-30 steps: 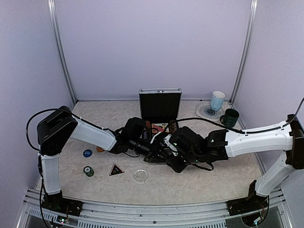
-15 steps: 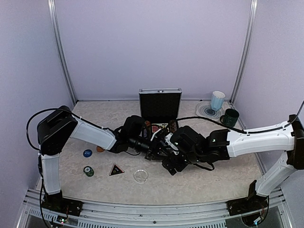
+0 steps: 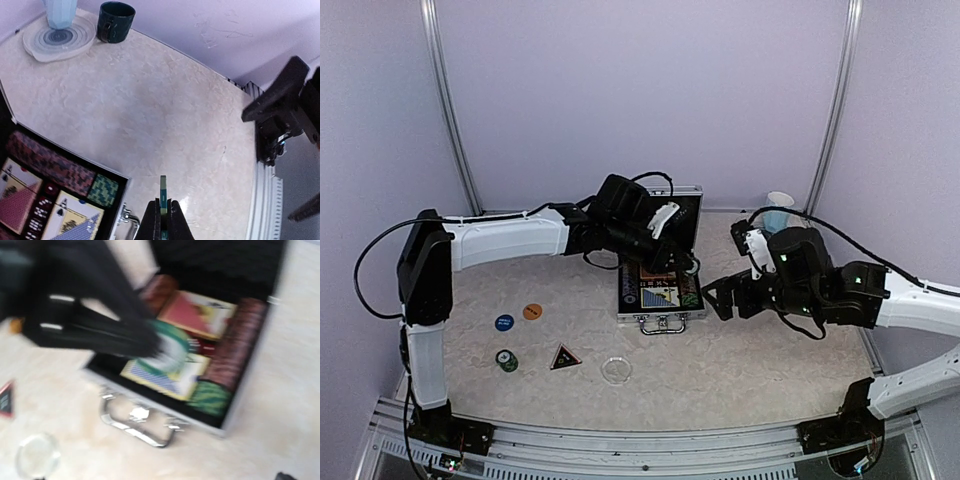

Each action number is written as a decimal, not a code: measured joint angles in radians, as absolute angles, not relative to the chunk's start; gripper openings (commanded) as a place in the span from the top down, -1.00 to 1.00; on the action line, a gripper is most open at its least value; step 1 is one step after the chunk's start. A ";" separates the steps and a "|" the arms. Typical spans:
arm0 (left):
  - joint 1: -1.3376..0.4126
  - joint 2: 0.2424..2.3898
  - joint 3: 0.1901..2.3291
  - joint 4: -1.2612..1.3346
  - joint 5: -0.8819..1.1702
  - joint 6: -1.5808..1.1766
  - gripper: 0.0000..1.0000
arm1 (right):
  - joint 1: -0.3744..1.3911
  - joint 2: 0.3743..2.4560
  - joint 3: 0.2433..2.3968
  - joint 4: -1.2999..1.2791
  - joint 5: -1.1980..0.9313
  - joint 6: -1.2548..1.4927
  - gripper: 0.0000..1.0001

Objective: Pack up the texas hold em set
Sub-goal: Pass from the right arm to the left, then place the poker chip in the slot.

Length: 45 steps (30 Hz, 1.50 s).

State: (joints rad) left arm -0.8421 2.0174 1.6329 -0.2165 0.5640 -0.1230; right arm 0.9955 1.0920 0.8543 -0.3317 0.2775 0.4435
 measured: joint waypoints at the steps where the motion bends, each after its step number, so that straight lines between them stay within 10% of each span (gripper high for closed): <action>1: -0.846 2.019 1.663 -0.244 0.541 -0.068 1.00 | 0.974 1.080 0.842 -0.332 0.280 0.460 -0.98; 19: -0.950 2.207 1.861 -0.556 0.320 0.633 1.00 | 0.857 1.057 0.715 -0.427 0.339 0.687 -0.98; 45: -0.952 2.294 1.874 -0.472 0.157 0.764 1.00 | 0.851 1.103 0.708 -0.430 0.342 0.706 -0.98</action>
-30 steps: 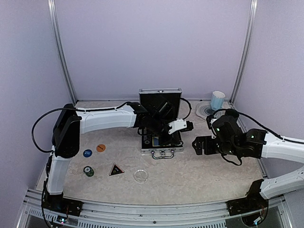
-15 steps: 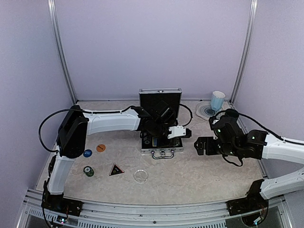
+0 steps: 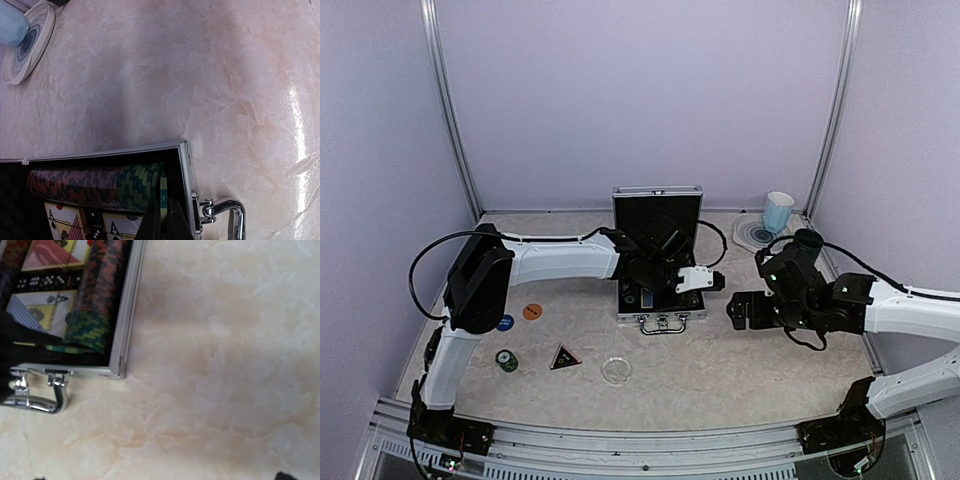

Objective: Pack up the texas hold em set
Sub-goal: Place the poker chip in the slot.

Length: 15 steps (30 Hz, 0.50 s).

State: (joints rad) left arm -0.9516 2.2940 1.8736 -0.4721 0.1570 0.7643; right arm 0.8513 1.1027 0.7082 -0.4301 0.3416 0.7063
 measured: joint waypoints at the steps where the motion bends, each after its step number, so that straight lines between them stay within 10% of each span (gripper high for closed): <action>1: -0.952 2.294 1.874 -0.471 0.154 0.764 1.00 | 0.851 1.107 0.710 -0.430 0.342 0.705 -0.98; 5: -0.952 2.298 1.874 -0.461 0.149 0.764 0.99 | 0.851 1.124 0.719 -0.430 0.342 0.699 -0.98; 15: -0.951 2.315 1.874 -0.435 0.123 0.744 0.11 | 0.850 1.153 0.744 -0.429 0.342 0.682 -0.98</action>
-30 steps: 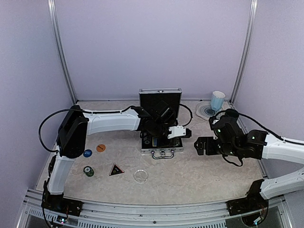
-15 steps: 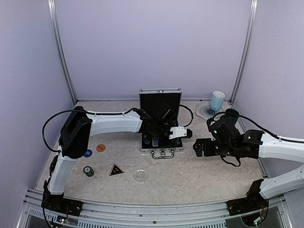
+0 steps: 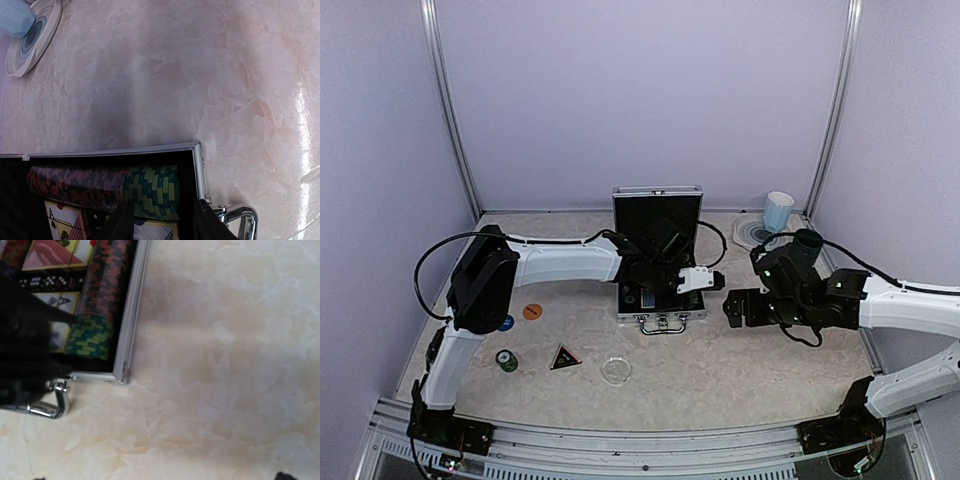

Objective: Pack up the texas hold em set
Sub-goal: Place the poker chip in the slot.

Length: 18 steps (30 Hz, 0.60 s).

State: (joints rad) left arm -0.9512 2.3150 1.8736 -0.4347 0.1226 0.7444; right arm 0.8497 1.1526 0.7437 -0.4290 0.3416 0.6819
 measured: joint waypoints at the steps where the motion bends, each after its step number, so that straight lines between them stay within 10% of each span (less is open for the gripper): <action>1: -0.951 2.317 1.874 -0.433 0.121 0.740 0.08 | 0.849 1.153 0.745 -0.429 0.342 0.680 -0.98; 13: -0.916 2.307 1.862 -0.368 0.152 0.654 -0.29 | 0.847 1.163 0.746 -0.428 0.341 0.671 -0.98; 18: -0.885 2.218 1.765 -0.336 0.169 0.583 -0.74 | 0.847 1.164 0.746 -0.422 0.338 0.667 -0.98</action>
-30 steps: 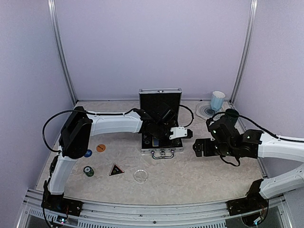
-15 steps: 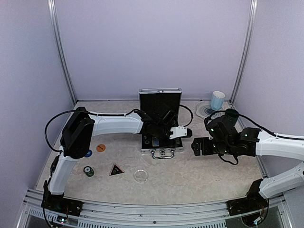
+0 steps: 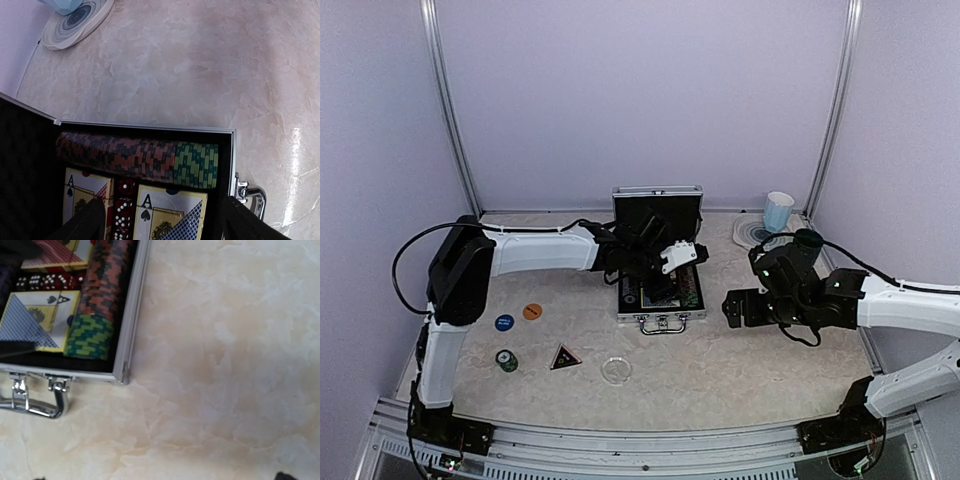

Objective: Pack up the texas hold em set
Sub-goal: Place the poker chip in the slot, then pick up the pile of poker chips from the pile of poker chips.

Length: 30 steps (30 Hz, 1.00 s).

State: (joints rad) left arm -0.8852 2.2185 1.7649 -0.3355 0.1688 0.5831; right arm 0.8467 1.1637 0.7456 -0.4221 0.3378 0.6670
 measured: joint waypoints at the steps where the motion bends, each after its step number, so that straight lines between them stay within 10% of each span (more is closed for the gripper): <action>1: -0.882 2.183 1.729 -0.321 0.167 0.556 -0.85 | 0.847 1.165 0.746 -0.418 0.336 0.665 -0.98; 30: -0.665 1.305 1.010 -0.355 -0.229 -0.259 -0.98 | 0.738 1.637 0.999 -0.234 0.288 0.538 -0.98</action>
State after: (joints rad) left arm -0.6651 1.3052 1.0100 -0.3546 -0.2291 -0.2588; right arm 0.7383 1.6375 0.9989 -0.2344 0.2882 0.5377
